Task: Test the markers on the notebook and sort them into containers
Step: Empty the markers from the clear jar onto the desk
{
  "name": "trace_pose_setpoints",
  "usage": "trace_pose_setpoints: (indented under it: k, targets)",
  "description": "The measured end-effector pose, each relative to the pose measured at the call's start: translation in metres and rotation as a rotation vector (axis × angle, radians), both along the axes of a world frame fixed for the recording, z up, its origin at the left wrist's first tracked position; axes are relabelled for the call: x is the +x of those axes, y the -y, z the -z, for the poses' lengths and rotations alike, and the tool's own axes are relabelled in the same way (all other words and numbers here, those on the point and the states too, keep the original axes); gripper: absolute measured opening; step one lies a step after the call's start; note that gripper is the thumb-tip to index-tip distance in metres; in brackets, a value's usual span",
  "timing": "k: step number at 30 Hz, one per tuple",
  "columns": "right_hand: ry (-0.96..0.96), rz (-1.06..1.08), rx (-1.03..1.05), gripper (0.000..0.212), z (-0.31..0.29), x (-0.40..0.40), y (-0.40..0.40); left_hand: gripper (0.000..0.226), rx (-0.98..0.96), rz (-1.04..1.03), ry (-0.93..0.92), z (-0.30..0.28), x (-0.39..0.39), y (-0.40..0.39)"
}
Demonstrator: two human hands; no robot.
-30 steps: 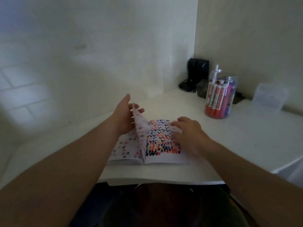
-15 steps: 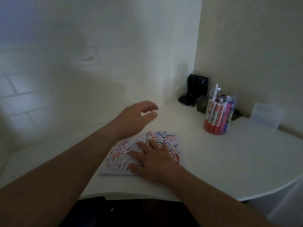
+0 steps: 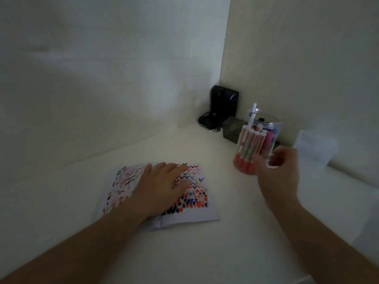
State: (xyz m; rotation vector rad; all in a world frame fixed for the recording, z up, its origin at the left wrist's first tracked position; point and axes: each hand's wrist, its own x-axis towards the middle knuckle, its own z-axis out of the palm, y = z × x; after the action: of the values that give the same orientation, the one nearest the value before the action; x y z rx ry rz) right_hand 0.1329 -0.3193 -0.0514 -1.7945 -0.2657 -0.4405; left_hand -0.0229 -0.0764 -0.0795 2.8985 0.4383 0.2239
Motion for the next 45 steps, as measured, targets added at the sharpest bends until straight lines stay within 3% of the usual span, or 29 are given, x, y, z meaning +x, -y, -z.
trace_pose_setpoints:
  k: [2, 5, 6, 8, 10, 12, 14, 16, 18, 21, 23, 25, 27, 32, 39, 45]
  targets:
    - [-0.063, 0.073, 0.005, 0.071, -0.002, 0.025, 0.014, 0.063, -0.036, -0.005, 0.045, 0.001, 0.006, -0.001]
    - [-0.115, -0.109, -0.111, 0.113, -0.007, 0.051, 0.009, 0.070, 0.030, 0.011, -0.045, -0.004, 0.011, -0.007]
    - [-0.129, -0.199, -0.083, 0.115, -0.009, 0.056, 0.002, 0.070, 0.042, 0.013, -0.092, -0.009, 0.011, -0.010]
    - [-0.153, -0.288, 0.024, 0.101, -0.011, 0.061, -0.013, 0.061, 0.013, -0.023, -0.153, -0.024, 0.014, -0.014]
    - [-0.108, -0.264, 0.082, 0.086, -0.009, 0.061, -0.026, 0.051, -0.045, -0.078, -0.129, -0.037, 0.019, -0.020]
    - [-0.046, -0.241, 0.090, 0.086, -0.007, 0.053, -0.039, 0.049, -0.104, -0.126, -0.074, -0.042, 0.022, -0.025]
    - [0.018, -0.279, 0.051, 0.091, -0.004, 0.041, -0.049, 0.049, -0.250, -0.143, 0.044, -0.041, 0.022, -0.028]
    - [0.103, -0.352, -0.065, 0.102, -0.001, 0.027, -0.059, 0.054, -0.465, -0.118, 0.275, -0.041, 0.021, -0.031]
    - [0.199, -0.425, -0.256, 0.113, -0.001, 0.016, -0.069, 0.058, -0.647, -0.037, 0.526, -0.044, 0.021, -0.033]
    - [0.365, -0.417, -0.567, 0.121, -0.008, -0.004, -0.085, 0.064, -0.745, 0.104, 0.695, -0.052, 0.015, -0.031]
    - [0.460, -0.396, -0.673, 0.121, -0.013, -0.016, -0.093, 0.053, -0.733, 0.044, 0.738, -0.055, 0.011, -0.027]
    - [0.512, -0.359, -0.800, 0.122, -0.017, -0.020, -0.099, 0.024, -0.641, -0.080, 0.745, -0.049, 0.011, -0.028]
    - [0.548, -0.297, -0.959, 0.123, -0.016, -0.022, -0.105, 0.005, -0.516, -0.164, 0.663, -0.038, 0.010, -0.033]
    - [0.687, -0.234, -1.034, 0.114, -0.002, -0.033, -0.115, 0.019, -0.396, -0.199, 0.376, -0.022, 0.004, -0.043]
    - [0.676, -0.218, -1.020, 0.108, 0.001, -0.032, -0.114, 0.024, -0.057, -0.207, 0.351, -0.020, 0.006, -0.048]
    - [0.613, -0.237, -0.957, 0.111, -0.001, -0.030, -0.107, 0.027, -0.311, -0.160, 0.518, -0.022, 0.008, -0.045]
